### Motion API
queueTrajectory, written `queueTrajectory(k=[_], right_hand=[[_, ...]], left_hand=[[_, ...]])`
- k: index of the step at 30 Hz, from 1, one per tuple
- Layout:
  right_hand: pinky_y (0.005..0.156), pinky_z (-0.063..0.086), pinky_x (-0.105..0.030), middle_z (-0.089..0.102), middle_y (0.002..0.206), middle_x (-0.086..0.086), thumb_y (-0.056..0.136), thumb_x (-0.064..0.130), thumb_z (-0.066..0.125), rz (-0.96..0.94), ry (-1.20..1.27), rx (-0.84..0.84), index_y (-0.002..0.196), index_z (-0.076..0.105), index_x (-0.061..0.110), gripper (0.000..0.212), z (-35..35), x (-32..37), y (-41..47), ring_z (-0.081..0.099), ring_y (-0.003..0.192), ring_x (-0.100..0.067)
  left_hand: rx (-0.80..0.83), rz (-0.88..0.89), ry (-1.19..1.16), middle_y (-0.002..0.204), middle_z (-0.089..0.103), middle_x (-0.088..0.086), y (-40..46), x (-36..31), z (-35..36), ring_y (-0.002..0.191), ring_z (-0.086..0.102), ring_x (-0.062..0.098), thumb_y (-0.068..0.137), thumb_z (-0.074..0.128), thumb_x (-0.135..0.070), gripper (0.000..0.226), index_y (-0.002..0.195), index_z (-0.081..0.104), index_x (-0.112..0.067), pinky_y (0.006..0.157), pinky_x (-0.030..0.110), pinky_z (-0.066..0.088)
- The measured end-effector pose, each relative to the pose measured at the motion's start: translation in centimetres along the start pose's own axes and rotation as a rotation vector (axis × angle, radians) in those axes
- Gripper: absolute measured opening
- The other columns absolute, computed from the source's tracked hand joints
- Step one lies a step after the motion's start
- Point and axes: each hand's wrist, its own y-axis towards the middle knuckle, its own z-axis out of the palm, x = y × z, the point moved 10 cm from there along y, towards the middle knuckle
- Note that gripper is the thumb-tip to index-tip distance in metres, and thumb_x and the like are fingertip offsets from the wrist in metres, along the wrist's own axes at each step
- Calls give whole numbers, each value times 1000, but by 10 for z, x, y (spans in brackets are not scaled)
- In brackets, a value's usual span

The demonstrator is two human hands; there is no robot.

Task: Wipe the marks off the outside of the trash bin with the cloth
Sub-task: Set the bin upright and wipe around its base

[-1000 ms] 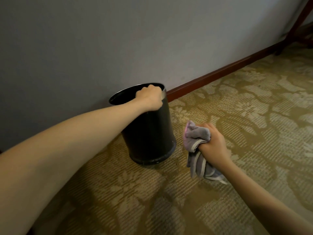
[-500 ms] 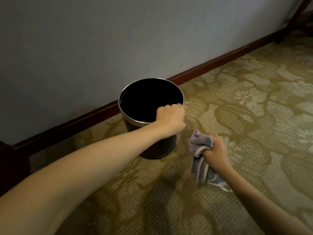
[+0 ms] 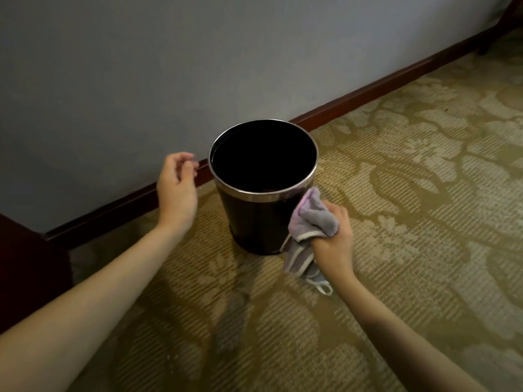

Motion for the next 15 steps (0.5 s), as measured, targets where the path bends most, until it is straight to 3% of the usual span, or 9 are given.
queueTrajectory(k=[2, 4, 7, 9, 12, 15], right_hand=[[91, 41, -18, 51, 114, -1, 85, 16, 67, -72, -61, -8, 117, 57, 31, 37, 22, 6, 2, 51, 107, -14], [93, 40, -27, 47, 118, -8, 79, 9, 69, -161, -219, 31, 122, 53, 12, 47, 40, 2, -5, 45, 108, -22], [84, 47, -48, 52, 117, -19, 64, 5, 70, -311, -669, 350, 124, 54, 2, 62, 70, -29, -32, 40, 103, -29], [85, 46, -55, 53, 119, -19, 70, 4, 63, -287, -763, 494, 125, 55, 1, 56, 71, -48, -40, 43, 106, -33], [85, 42, -45, 51, 119, -12, 78, 19, 51, -477, -662, 284, 122, 53, 5, 46, 69, -10, -28, 43, 100, -29], [82, 35, -39, 46, 121, -7, 82, 13, 59, -746, -604, 216, 123, 51, 10, 42, 91, 31, -33, 45, 100, -29]], left_hand=[[-51, -109, 9, 86, 59, -9, -3, 28, -18, 77, 57, 3, 98, 42, -16, 14, 98, 55, -22, 76, 24, 46], [-15, -178, 29, 83, 60, -7, -9, 46, -20, 72, 57, 3, 99, 41, -19, 18, 93, 55, -29, 71, 23, 44], [61, -209, 53, 79, 61, -4, -17, 54, -11, 73, 58, 7, 100, 40, -21, 22, 90, 55, -33, 70, 22, 44], [78, -226, 59, 80, 62, -4, -18, 55, -6, 73, 59, 8, 100, 39, -22, 22, 91, 55, -34, 70, 22, 45], [54, -255, 57, 79, 63, -5, -15, 59, -6, 70, 60, 6, 99, 39, -21, 23, 90, 56, -34, 67, 21, 45], [14, -318, 43, 78, 64, -6, -15, 65, -5, 67, 60, 7, 98, 40, -19, 23, 90, 57, -32, 65, 23, 45]])
